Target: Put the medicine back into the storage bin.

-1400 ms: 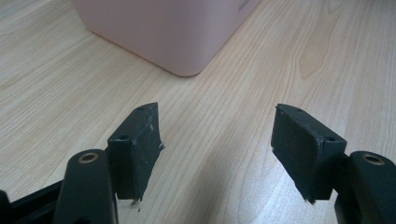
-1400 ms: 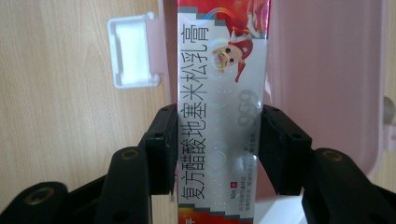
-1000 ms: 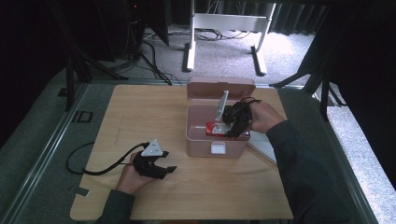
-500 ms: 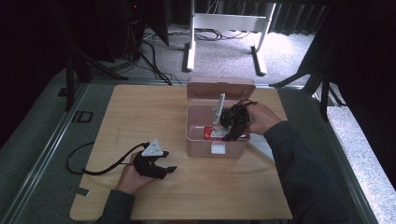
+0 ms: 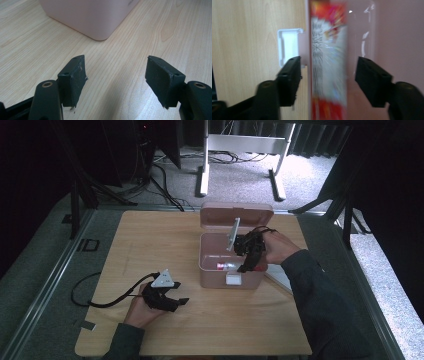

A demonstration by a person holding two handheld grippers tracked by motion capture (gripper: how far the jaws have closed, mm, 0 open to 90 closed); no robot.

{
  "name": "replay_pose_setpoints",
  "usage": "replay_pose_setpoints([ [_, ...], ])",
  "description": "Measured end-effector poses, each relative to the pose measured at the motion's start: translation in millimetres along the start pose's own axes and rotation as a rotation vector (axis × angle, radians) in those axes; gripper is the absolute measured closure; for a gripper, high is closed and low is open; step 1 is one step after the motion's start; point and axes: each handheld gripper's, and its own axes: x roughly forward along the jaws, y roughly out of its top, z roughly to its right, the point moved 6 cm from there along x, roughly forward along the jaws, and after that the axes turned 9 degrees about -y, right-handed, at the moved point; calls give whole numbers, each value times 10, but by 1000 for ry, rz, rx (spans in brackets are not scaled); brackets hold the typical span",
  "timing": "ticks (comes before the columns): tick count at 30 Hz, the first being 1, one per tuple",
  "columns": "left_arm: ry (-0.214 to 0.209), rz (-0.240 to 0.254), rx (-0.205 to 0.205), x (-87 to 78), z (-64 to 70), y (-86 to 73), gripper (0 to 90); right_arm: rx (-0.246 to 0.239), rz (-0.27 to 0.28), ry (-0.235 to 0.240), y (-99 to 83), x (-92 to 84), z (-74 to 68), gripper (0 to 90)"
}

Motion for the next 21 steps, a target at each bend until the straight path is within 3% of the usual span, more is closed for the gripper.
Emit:
replay_pose_setpoints([
  [14, 3, 3, 0, -4, -2, 1, 330, 43, 35, -47, -148, -91, 33, 408],
  [21, 3, 1, -1, -1, -3, 0, 329, 100, 42, -93, -335, -161, 68, 430],
])
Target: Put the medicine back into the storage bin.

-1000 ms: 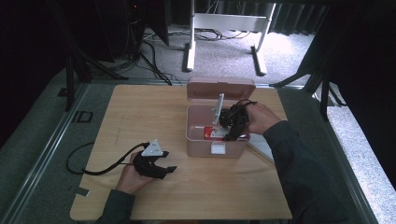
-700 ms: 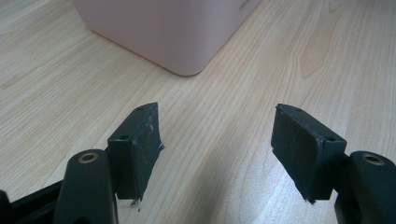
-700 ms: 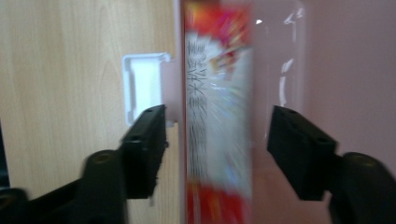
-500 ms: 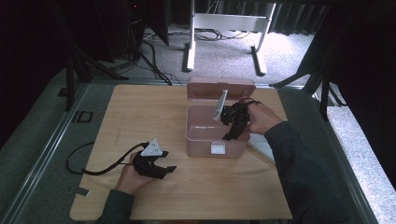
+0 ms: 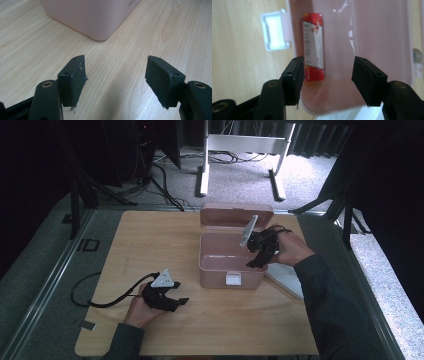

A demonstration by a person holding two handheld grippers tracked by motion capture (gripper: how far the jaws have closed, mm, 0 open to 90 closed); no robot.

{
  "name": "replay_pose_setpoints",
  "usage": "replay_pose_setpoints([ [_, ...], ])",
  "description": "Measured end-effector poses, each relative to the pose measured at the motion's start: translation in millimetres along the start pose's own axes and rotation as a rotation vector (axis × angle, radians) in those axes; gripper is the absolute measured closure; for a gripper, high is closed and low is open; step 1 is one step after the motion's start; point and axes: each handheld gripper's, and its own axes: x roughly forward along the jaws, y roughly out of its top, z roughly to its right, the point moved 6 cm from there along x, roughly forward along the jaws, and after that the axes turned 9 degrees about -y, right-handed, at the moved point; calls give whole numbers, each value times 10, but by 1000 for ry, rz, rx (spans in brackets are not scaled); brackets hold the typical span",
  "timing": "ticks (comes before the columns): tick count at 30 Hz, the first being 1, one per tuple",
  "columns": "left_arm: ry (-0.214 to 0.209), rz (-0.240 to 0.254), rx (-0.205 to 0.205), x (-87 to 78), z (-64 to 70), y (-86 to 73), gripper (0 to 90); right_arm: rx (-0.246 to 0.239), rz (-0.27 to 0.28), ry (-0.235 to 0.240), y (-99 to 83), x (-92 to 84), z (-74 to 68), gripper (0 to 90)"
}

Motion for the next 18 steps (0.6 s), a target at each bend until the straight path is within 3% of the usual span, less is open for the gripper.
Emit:
replay_pose_setpoints([
  [12, 2, -2, 3, -10, -1, -1, 329, 129, 15, -60, -403, -139, 130, 433],
  [18, 2, -2, 1, -10, -4, -2, 329, 147, -5, -68, -582, -139, 174, 433],
])
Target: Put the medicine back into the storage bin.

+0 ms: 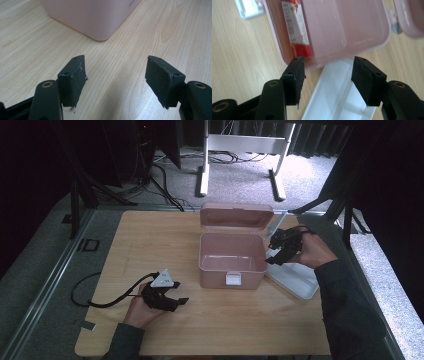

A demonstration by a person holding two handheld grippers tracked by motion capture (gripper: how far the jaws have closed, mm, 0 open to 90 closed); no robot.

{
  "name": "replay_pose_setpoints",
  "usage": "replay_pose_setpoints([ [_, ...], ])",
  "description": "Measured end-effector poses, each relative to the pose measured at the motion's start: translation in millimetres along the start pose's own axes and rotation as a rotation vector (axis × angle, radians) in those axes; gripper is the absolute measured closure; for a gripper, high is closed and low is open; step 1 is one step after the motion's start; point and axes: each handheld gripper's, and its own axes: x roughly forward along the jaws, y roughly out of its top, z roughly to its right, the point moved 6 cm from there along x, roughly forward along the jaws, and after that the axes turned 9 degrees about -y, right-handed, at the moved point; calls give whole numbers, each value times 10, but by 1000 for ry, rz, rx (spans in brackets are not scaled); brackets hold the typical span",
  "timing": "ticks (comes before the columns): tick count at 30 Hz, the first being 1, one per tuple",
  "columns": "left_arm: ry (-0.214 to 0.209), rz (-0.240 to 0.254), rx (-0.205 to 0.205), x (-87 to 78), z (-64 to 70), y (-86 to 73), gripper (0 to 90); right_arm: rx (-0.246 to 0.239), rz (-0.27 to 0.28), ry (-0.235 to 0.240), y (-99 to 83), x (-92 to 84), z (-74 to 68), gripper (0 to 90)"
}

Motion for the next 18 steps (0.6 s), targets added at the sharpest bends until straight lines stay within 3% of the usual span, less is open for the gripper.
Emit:
replay_pose_setpoints([
  [5, -1, 2, -3, -3, 1, 1, 330, 45, -35, -12, -203, 5, 111, 432],
  [6, -1, 3, -3, -5, 0, 2, 330, 75, -53, -21, -294, 18, 165, 427],
  [18, -3, 3, -3, -1, -2, 1, 330, 140, -166, -58, -707, 224, 305, 436],
])
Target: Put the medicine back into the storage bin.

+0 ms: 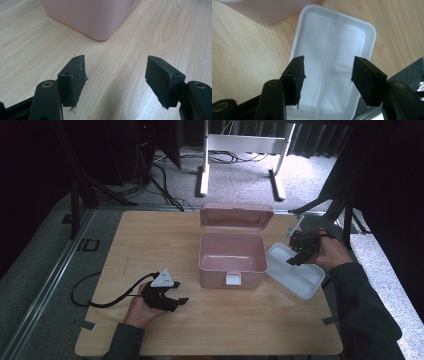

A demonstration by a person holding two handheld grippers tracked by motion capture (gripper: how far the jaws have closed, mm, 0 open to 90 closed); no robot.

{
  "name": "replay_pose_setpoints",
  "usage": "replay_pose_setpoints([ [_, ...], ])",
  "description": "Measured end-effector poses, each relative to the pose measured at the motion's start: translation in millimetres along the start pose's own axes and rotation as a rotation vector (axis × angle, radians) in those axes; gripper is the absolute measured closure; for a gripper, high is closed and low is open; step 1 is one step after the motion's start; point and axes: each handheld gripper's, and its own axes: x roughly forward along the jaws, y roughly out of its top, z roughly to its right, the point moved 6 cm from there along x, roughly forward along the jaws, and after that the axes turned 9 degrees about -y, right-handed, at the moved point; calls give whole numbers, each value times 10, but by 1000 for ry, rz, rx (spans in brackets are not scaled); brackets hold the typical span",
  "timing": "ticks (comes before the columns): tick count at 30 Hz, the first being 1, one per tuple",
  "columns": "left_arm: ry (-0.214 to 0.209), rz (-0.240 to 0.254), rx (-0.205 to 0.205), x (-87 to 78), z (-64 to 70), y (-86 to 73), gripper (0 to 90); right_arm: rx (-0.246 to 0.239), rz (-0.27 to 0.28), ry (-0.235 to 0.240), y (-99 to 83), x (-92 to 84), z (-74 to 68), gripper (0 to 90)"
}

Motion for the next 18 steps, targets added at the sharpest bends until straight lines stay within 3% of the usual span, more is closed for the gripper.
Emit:
replay_pose_setpoints([
  [8, 2, 1, 0, -6, 0, 2, 330, 34, -66, -9, -152, 259, 69, 456],
  [11, 2, 3, 1, -8, 0, 3, 330, 51, -89, 7, -205, 382, 74, 480],
  [13, 3, 3, 1, -10, 0, 3, 330, 64, -138, 22, -254, 515, 55, 490],
  [18, 3, 1, 2, -10, -1, 3, 329, 102, -161, 35, -303, 664, 63, 561],
])
